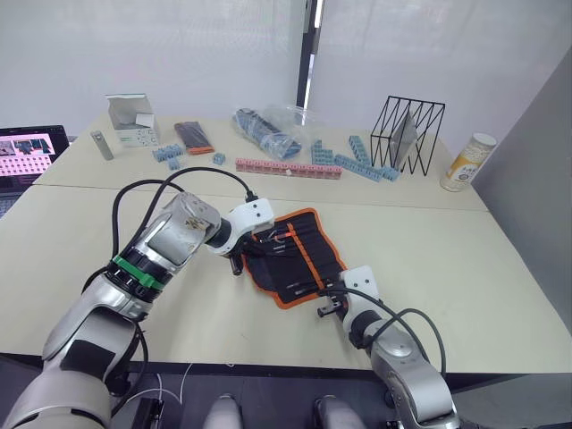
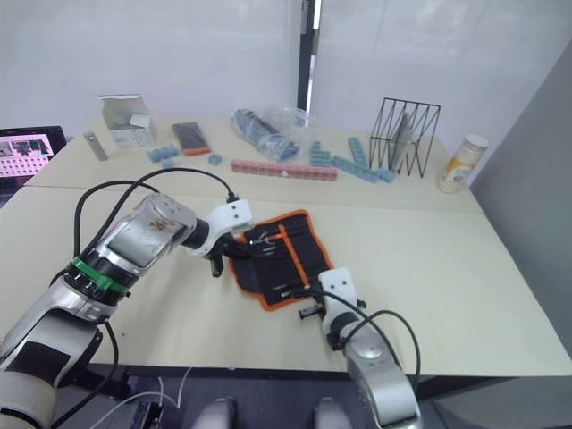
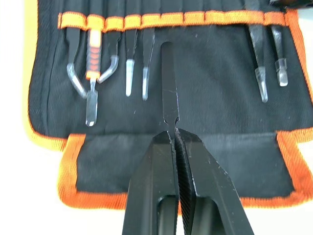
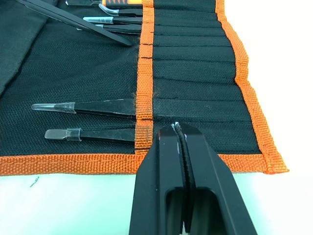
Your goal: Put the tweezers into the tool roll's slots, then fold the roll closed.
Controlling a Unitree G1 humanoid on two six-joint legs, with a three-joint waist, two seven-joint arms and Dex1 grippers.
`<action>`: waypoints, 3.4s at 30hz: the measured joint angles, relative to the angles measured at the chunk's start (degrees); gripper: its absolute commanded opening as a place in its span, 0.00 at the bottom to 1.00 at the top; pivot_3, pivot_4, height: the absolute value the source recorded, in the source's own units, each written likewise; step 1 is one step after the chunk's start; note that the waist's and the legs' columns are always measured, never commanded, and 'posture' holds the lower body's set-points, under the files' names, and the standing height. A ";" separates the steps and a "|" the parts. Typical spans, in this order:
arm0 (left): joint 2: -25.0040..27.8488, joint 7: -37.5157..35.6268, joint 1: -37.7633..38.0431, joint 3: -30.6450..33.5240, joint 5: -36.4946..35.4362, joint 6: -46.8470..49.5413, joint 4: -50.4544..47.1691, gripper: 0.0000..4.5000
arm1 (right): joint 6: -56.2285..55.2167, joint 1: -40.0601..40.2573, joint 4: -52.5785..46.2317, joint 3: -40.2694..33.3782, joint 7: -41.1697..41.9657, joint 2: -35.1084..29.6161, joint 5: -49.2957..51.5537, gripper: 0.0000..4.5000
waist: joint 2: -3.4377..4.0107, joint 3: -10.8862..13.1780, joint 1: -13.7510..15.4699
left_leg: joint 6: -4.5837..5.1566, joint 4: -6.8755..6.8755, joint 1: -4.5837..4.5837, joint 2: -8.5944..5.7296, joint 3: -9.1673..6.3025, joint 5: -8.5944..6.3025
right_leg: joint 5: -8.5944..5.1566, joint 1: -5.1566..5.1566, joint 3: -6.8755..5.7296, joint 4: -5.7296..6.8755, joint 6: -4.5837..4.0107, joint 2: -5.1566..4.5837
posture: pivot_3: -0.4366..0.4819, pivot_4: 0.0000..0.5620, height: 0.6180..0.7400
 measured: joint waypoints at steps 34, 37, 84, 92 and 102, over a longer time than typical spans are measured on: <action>-10.33 -0.20 -2.76 0.01 10.26 -14.41 15.49 0.01 | 1.93 -0.11 -1.09 0.68 -1.40 1.15 -1.02 0.00 | 0.11 0.05 0.40 | 0.00 0.50 -0.03 0.00 -0.04 0.00 | -0.02 -0.05 0.02 0.52 0.03 0.01 | 0.48 0.27 1.00; -8.97 -1.51 -4.03 0.02 10.75 -17.08 16.32 0.01 | 1.96 -0.20 -1.09 0.78 -1.34 1.15 -0.98 0.00 | 0.15 0.08 0.26 | 0.00 0.49 -0.03 0.00 -0.04 0.00 | -0.02 -0.06 0.02 0.54 0.03 0.02 | 0.48 0.27 1.00; -15.15 -8.05 -12.64 0.27 19.38 -42.00 37.64 0.01 | 11.39 -4.33 -2.48 0.55 -4.97 4.44 -1.58 0.00 | 0.59 0.32 0.32 | 0.34 0.96 -0.42 0.00 -0.24 0.18 | -0.04 -0.10 0.02 0.74 0.12 0.13 | 0.48 0.27 1.00; -15.48 -9.09 -13.01 1.30 19.33 -42.29 38.05 0.01 | 11.39 -4.47 -2.36 0.62 -4.97 4.45 -1.58 0.00 | 0.59 0.32 0.23 | 0.35 0.96 -0.42 0.00 -0.25 0.18 | -0.04 -0.10 0.02 0.74 0.12 0.14 | 0.48 0.27 1.00; -18.92 -7.32 -14.40 1.89 19.58 -43.24 43.32 0.01 | 11.39 -4.52 -2.43 0.96 -4.96 3.81 -1.60 0.00 | 0.59 0.32 0.31 | 0.36 0.97 -0.42 0.00 -0.26 0.19 | -0.04 -0.09 0.02 0.75 0.12 0.15 | 0.48 0.27 1.00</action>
